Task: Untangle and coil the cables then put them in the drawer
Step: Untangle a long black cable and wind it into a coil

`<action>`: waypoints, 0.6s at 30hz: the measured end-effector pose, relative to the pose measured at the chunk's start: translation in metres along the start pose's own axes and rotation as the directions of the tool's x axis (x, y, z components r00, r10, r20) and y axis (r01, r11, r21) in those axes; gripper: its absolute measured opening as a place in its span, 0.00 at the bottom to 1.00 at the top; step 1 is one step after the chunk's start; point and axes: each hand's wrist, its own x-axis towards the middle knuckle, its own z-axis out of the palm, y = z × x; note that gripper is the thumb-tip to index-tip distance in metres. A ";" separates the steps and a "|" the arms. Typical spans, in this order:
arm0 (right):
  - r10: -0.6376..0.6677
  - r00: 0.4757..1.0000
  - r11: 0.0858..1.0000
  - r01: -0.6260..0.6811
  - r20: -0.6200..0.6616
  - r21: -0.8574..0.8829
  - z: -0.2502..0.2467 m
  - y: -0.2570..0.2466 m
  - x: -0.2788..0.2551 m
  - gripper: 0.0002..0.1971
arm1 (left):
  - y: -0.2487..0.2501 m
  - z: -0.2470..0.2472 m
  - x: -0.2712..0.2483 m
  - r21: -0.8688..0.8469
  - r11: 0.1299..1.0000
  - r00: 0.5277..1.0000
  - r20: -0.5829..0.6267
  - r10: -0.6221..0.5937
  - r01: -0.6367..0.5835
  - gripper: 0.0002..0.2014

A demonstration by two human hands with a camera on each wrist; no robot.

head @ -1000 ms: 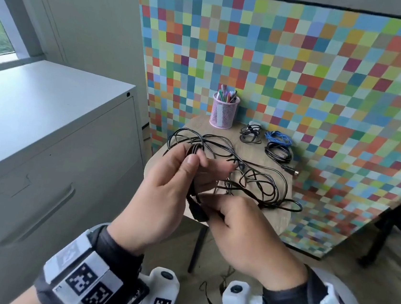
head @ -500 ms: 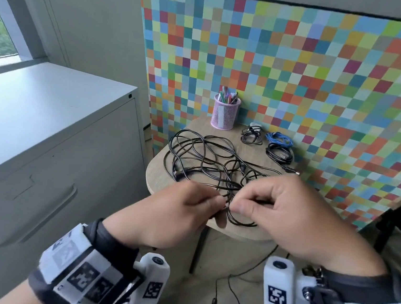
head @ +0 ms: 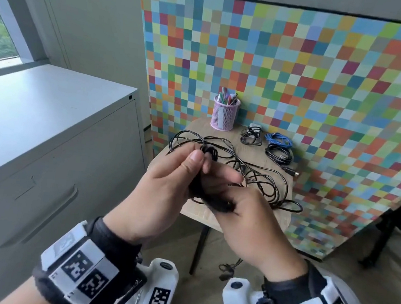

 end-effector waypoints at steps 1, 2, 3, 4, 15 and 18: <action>0.010 1.000 1.000 -0.010 -0.002 0.005 0.001 -0.001 -0.001 0.06 | -0.001 0.000 -0.001 0.029 1.000 1.000 0.001 -0.007 0.007 0.13; 0.015 1.000 1.000 -0.015 0.007 0.005 0.001 -0.002 -0.001 0.07 | -0.002 0.000 -0.002 0.072 0.997 1.000 -0.002 -0.009 0.009 0.14; 0.017 0.999 1.000 -0.017 0.028 0.011 0.000 -0.005 -0.002 0.08 | -0.003 -0.001 -0.002 0.120 0.993 1.000 -0.007 -0.003 0.004 0.14; 0.013 0.999 1.000 -0.014 0.053 0.016 0.000 -0.008 -0.004 0.09 | -0.003 -0.001 -0.002 0.158 0.987 1.000 -0.011 0.007 -0.005 0.14; 0.094 0.964 0.995 -0.095 0.248 -0.008 -0.034 -0.018 -0.009 0.04 | 0.005 -0.013 0.001 0.951 0.310 0.978 0.052 -0.200 0.013 0.14; 0.065 0.978 0.998 -0.067 0.196 0.007 -0.051 -0.026 -0.008 0.03 | 0.003 -0.011 -0.004 0.916 0.383 0.911 0.057 -0.409 0.115 0.13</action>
